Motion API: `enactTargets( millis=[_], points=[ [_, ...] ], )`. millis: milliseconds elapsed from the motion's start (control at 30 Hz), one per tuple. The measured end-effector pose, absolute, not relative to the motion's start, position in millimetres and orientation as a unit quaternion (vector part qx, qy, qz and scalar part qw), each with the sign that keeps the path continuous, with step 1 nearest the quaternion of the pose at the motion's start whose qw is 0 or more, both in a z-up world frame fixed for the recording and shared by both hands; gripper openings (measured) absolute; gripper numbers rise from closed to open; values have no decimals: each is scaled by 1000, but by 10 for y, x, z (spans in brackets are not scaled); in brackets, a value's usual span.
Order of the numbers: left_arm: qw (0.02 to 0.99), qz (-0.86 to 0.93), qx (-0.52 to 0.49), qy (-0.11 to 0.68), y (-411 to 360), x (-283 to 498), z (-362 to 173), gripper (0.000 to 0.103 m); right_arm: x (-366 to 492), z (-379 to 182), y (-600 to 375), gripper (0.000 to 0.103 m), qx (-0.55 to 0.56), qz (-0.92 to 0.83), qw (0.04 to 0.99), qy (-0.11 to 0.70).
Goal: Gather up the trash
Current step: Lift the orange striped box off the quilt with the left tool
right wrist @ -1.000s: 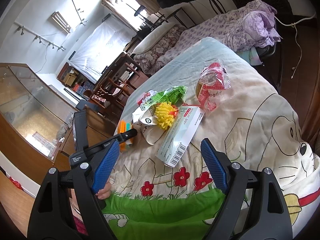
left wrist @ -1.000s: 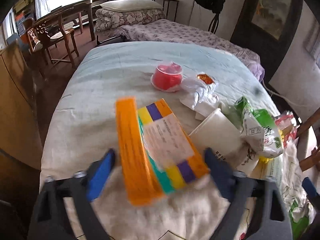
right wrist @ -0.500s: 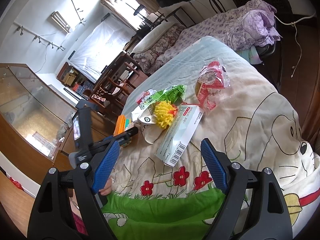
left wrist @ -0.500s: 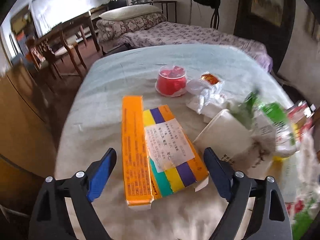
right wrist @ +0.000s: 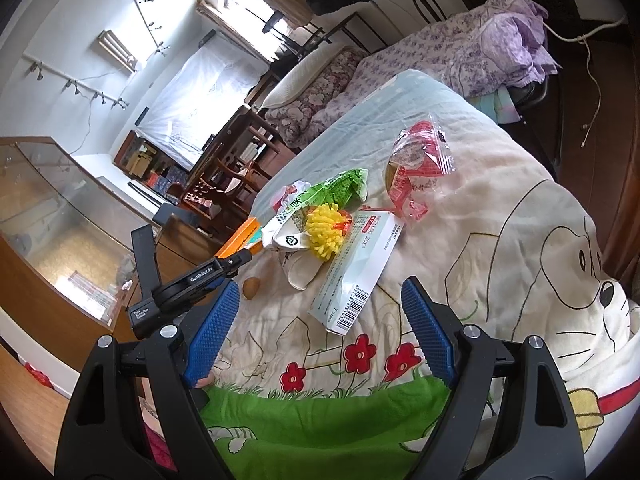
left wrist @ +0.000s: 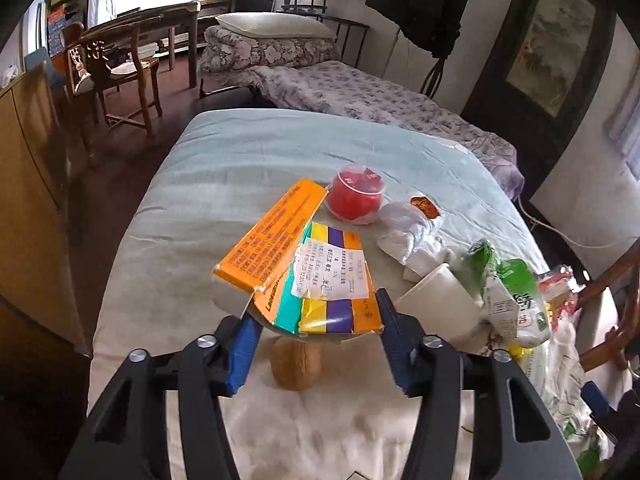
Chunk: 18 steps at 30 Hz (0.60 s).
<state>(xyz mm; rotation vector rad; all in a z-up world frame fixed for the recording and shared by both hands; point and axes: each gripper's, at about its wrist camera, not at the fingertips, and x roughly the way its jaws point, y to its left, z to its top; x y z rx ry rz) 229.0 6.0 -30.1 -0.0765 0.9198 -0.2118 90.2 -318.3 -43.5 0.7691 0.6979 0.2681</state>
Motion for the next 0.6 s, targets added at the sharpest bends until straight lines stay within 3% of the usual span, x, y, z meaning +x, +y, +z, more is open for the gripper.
enactTargets(
  millis=[33,233,400,600],
  points=[
    [894,-90,-22,439,27,2304,-297,73,894,-427,-3166,81,366,127,860,333],
    [899,-52,85,426,-211,2353,-380,90,909,-442,-3190,81,364,129,860,334],
    [896,-27,131,423,-223,2379,-436,95,919,-452,-3191,81,366,132,858,335],
    [918,-45,84,385,-63,2260,-197,97,921,-465,-3191,81,373,139,853,337]
  ],
)
